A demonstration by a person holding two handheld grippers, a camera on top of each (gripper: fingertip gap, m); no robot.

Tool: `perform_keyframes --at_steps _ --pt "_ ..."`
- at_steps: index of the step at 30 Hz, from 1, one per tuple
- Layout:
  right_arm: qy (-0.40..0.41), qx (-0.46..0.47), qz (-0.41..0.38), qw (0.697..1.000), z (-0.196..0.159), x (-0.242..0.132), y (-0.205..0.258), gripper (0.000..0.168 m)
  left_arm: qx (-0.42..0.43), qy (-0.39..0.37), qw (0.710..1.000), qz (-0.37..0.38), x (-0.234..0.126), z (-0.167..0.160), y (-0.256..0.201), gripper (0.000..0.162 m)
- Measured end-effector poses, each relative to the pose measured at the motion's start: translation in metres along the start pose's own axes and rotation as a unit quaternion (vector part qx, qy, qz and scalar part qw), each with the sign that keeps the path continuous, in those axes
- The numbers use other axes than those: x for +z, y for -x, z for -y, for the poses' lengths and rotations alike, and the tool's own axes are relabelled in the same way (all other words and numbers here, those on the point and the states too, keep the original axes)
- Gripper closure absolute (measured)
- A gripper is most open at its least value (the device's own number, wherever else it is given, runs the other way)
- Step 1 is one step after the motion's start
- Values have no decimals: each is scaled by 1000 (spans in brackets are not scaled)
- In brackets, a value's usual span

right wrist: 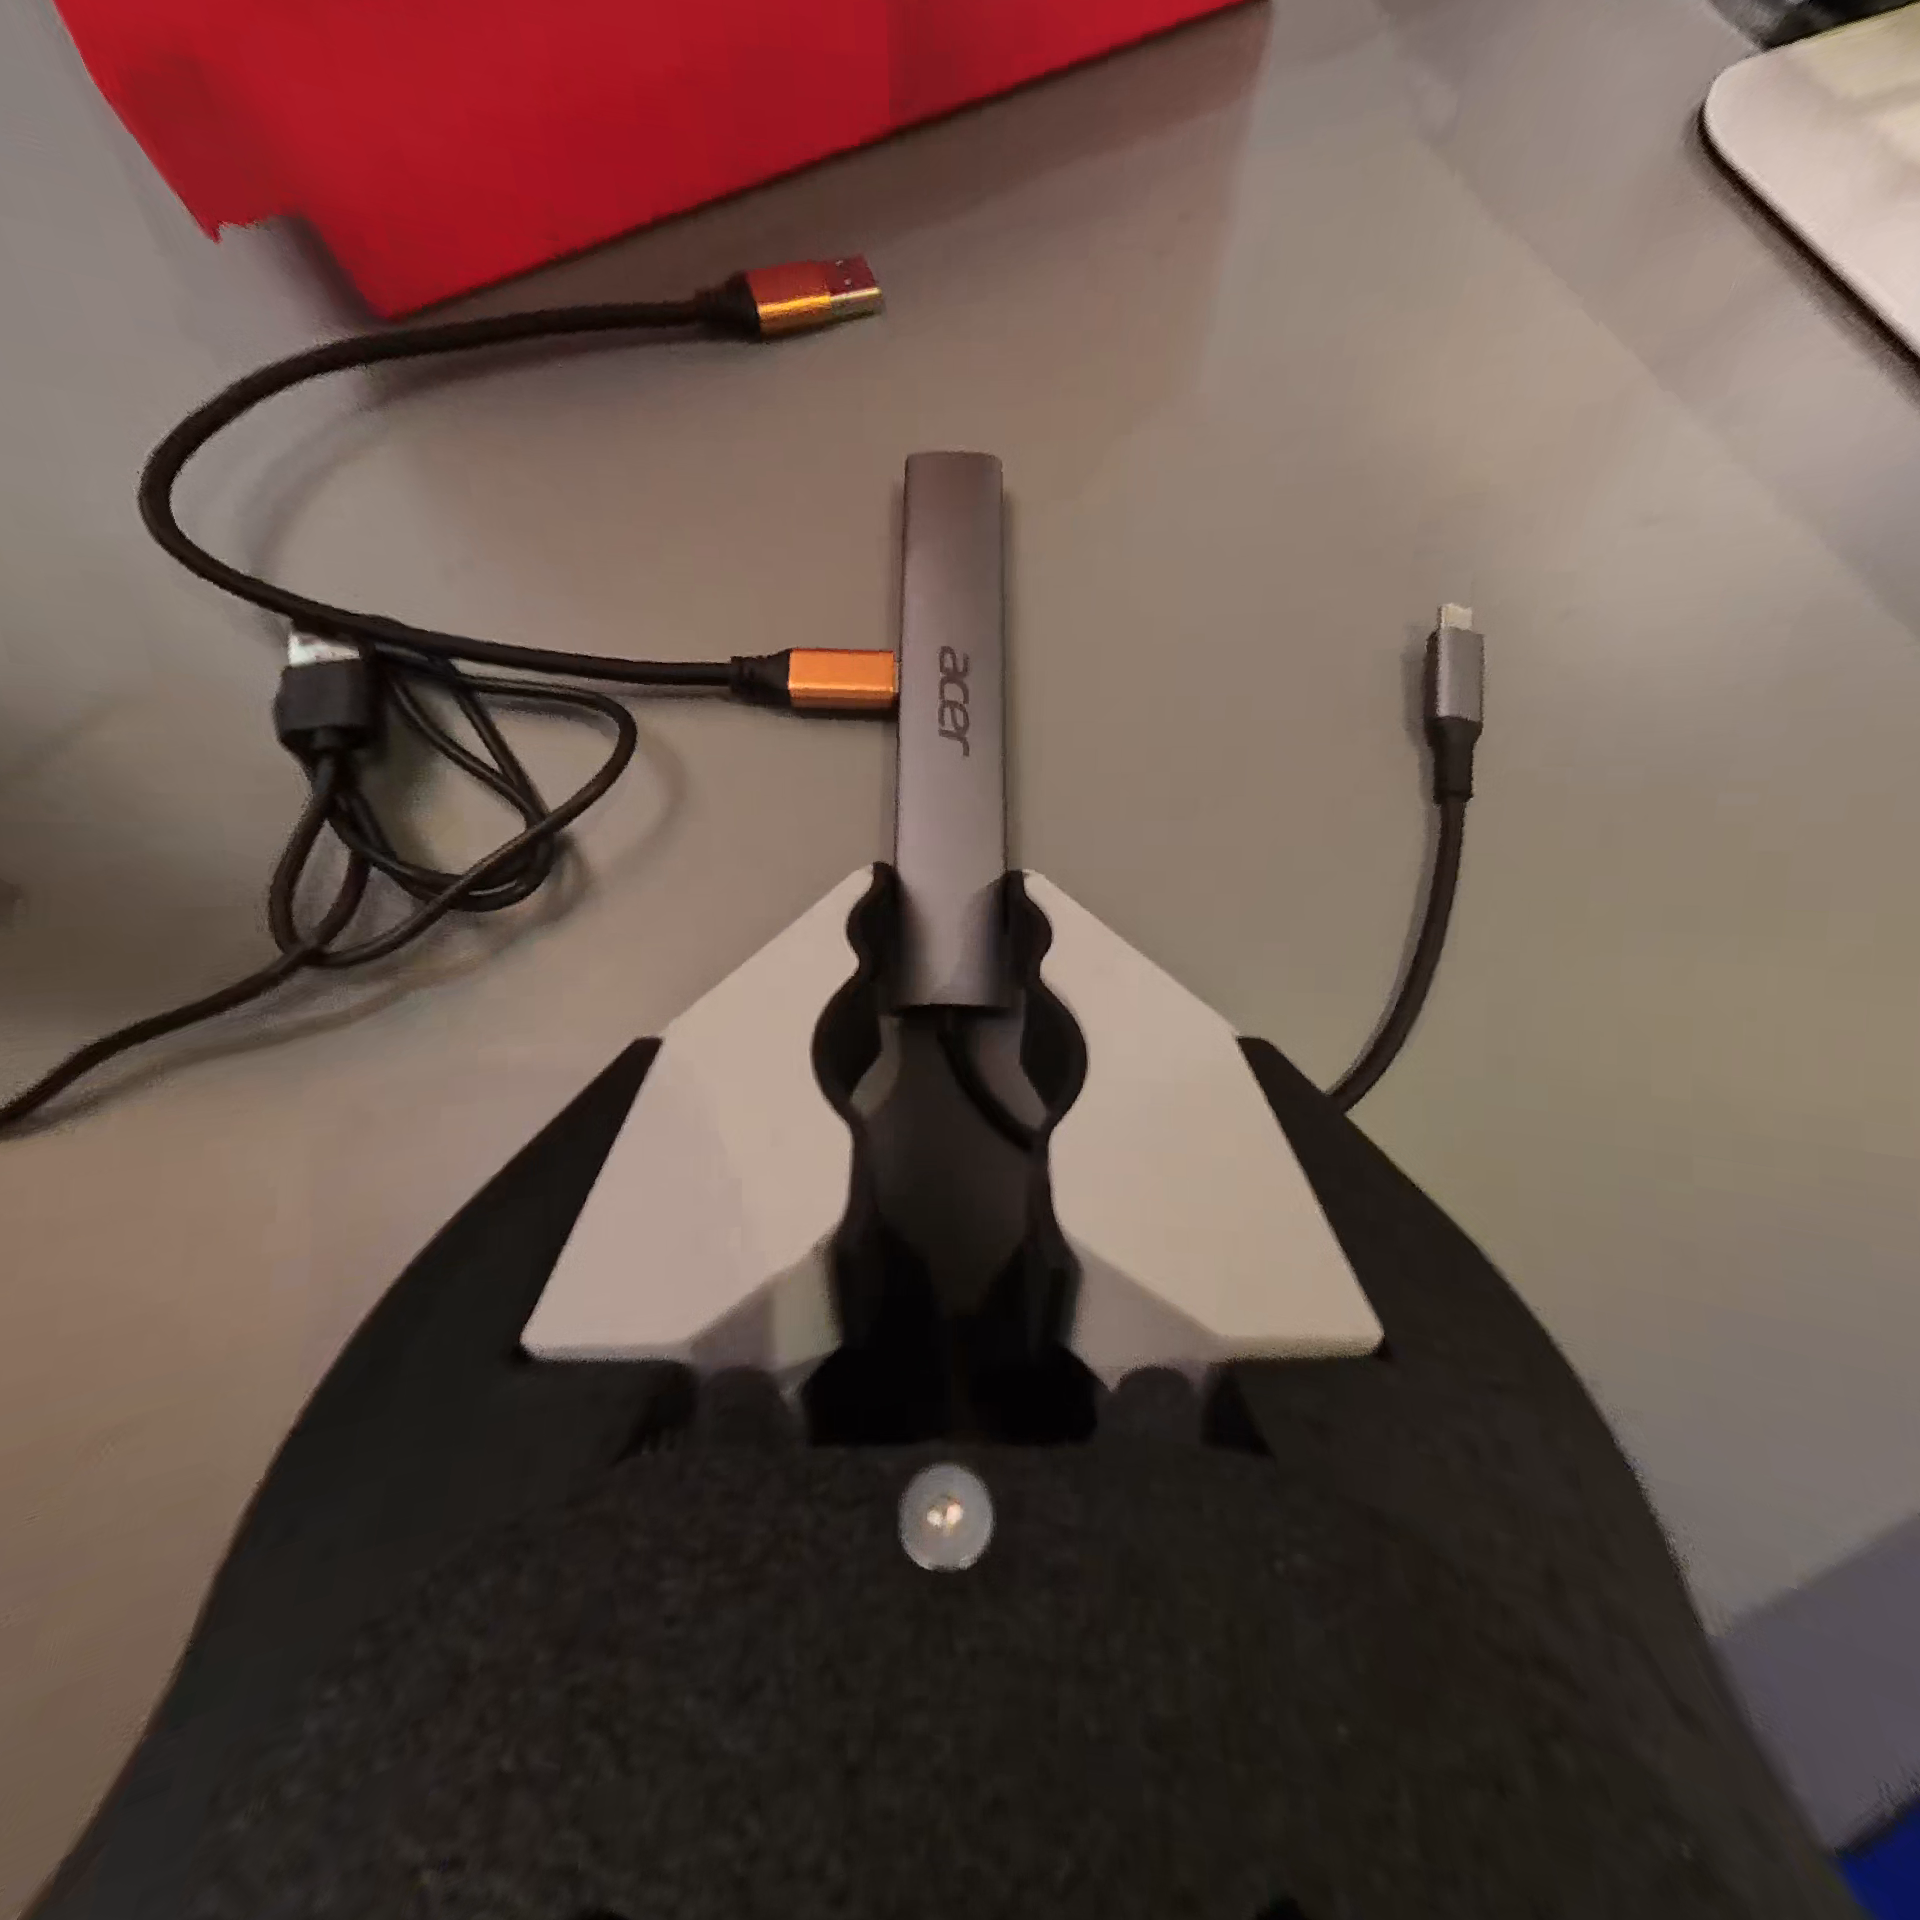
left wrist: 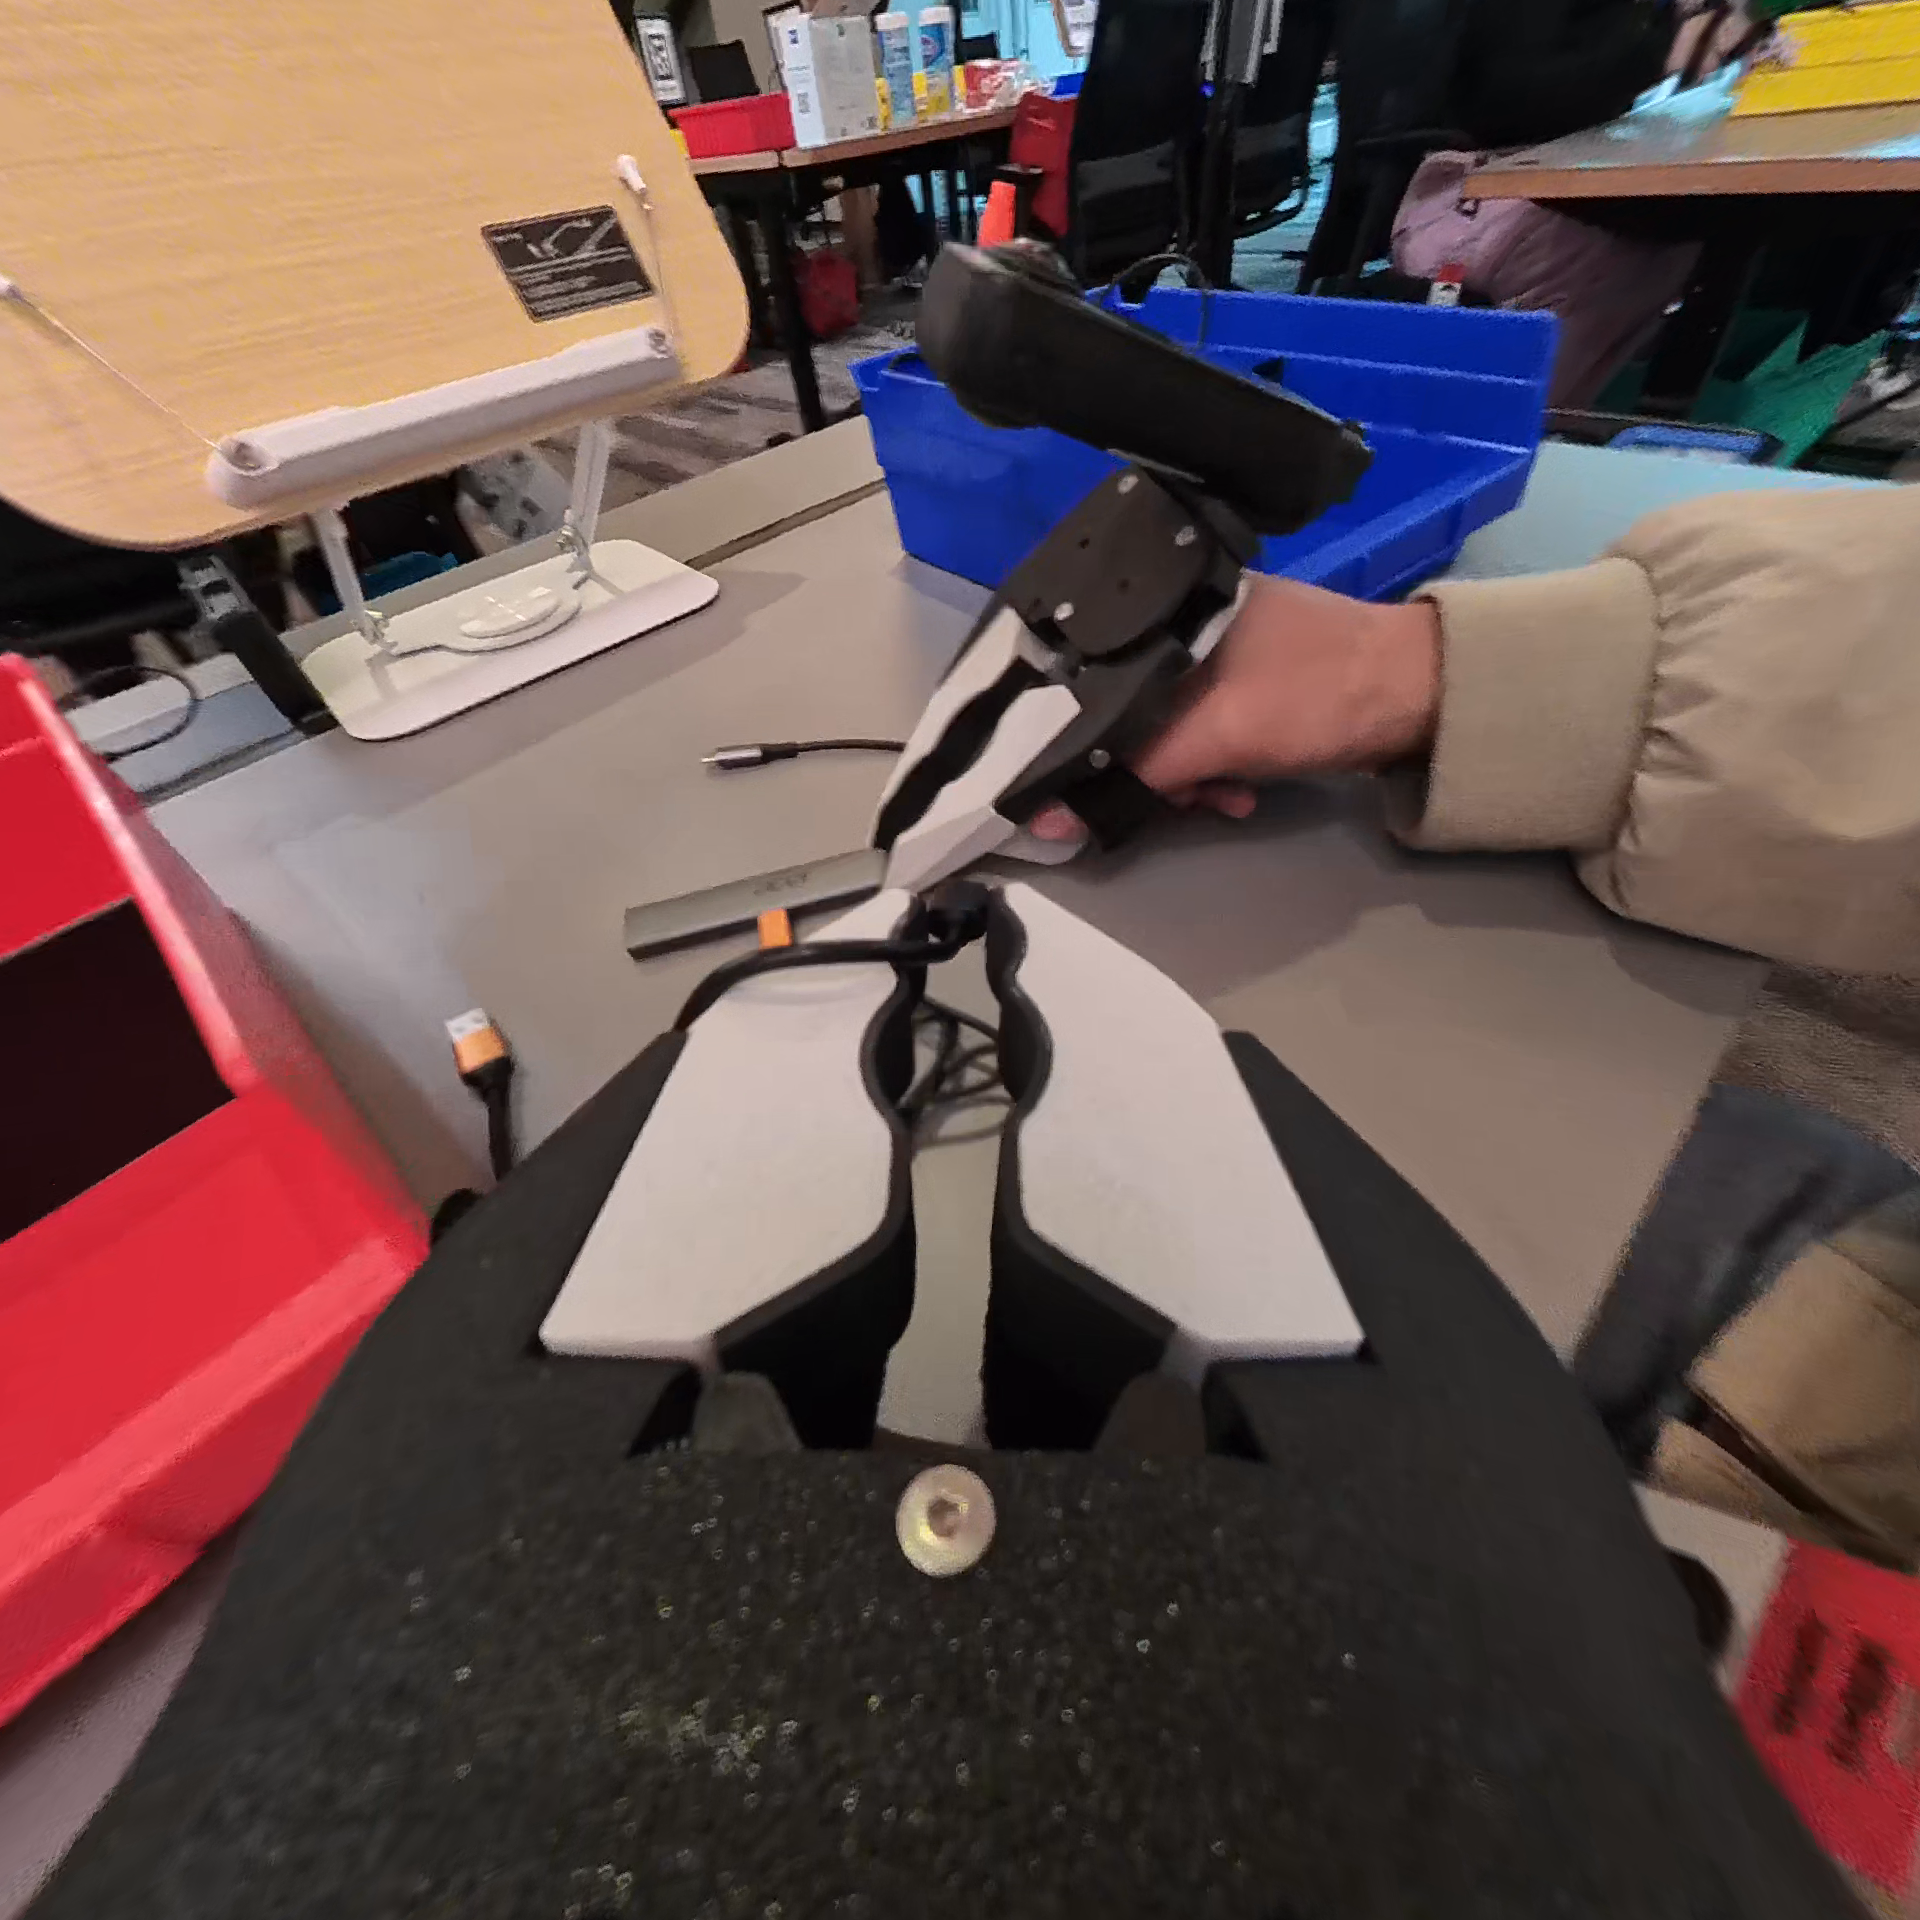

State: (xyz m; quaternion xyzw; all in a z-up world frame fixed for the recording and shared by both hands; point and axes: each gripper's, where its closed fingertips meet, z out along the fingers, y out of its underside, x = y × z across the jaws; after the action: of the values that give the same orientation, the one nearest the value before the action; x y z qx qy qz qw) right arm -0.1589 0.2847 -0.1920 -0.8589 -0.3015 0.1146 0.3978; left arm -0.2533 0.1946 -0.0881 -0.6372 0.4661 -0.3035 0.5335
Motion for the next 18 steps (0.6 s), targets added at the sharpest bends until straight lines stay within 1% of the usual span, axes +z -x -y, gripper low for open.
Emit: perform_keyframes --at_steps 3,6,9,13,16,18 --pt "-47 78 32 995 18 -12 5 148 9 -7 999 38 18 11 14 152" --pt "-97 131 43 986 45 -41 10 148 11 -22 997 70 30 22 26 152" --pt "-127 134 32 982 60 -63 20 148 20 -44 994 94 35 34 33 152" --pt "-170 154 41 973 76 -80 33 149 24 -49 992 113 41 36 35 152" --pt "-183 152 28 971 81 -83 35 149 63 -52 987 135 39 38 34 152" --pt "-193 161 25 968 84 -84 36 148 93 -77 982 149 33 46 30 152"
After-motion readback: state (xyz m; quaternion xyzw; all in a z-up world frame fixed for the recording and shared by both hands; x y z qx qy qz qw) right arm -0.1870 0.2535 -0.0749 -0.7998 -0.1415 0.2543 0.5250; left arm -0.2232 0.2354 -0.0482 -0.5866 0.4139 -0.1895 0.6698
